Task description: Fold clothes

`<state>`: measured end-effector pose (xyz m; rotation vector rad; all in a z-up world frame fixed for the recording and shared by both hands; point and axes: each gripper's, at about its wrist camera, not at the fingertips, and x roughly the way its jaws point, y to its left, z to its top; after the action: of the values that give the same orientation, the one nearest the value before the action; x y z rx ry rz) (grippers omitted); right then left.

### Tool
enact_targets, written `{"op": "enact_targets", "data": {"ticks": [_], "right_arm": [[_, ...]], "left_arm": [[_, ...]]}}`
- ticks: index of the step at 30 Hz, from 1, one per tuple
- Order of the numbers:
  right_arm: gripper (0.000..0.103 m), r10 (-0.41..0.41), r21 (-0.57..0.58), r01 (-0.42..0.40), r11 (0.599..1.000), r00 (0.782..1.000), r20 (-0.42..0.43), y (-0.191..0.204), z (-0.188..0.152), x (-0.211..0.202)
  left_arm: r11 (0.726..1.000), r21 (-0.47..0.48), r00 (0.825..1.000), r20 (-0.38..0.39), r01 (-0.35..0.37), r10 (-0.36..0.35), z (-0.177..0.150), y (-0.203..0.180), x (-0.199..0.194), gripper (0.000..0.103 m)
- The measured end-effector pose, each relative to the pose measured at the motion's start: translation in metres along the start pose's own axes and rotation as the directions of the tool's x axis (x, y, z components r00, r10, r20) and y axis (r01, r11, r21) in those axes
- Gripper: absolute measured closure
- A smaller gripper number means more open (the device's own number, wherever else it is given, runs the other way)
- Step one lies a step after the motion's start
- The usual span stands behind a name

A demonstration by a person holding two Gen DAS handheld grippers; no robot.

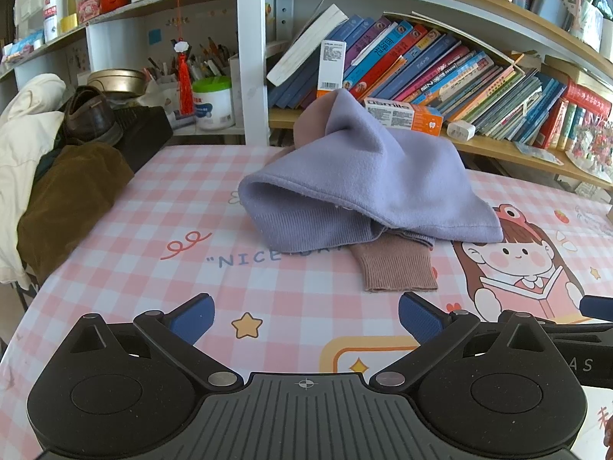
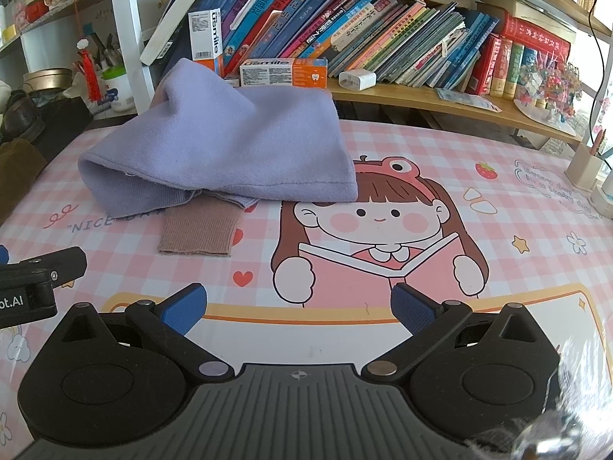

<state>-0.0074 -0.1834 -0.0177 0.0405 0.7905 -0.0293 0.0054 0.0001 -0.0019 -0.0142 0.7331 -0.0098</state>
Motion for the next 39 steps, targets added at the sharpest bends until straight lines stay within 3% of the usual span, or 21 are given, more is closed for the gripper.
{"op": "enact_targets", "data": {"ticks": [30, 39], "right_arm": [[0.0, 0.028, -0.005, -0.028, 1.0, 1.0, 0.008, 0.0047, 0.0, -0.003], [0.0, 0.055, 0.046, -0.053, 0.998, 0.998, -0.029, -0.0018, -0.0015, 0.0029]], "left_arm": [[0.999, 0.025, 1.0, -0.019, 0.024, -0.023, -0.0015, -0.0014, 0.0004, 0.0], [0.999, 0.031, 0.999, -0.025, 0.028, -0.027, -0.0027, -0.0032, 0.0017, 0.0]]}}
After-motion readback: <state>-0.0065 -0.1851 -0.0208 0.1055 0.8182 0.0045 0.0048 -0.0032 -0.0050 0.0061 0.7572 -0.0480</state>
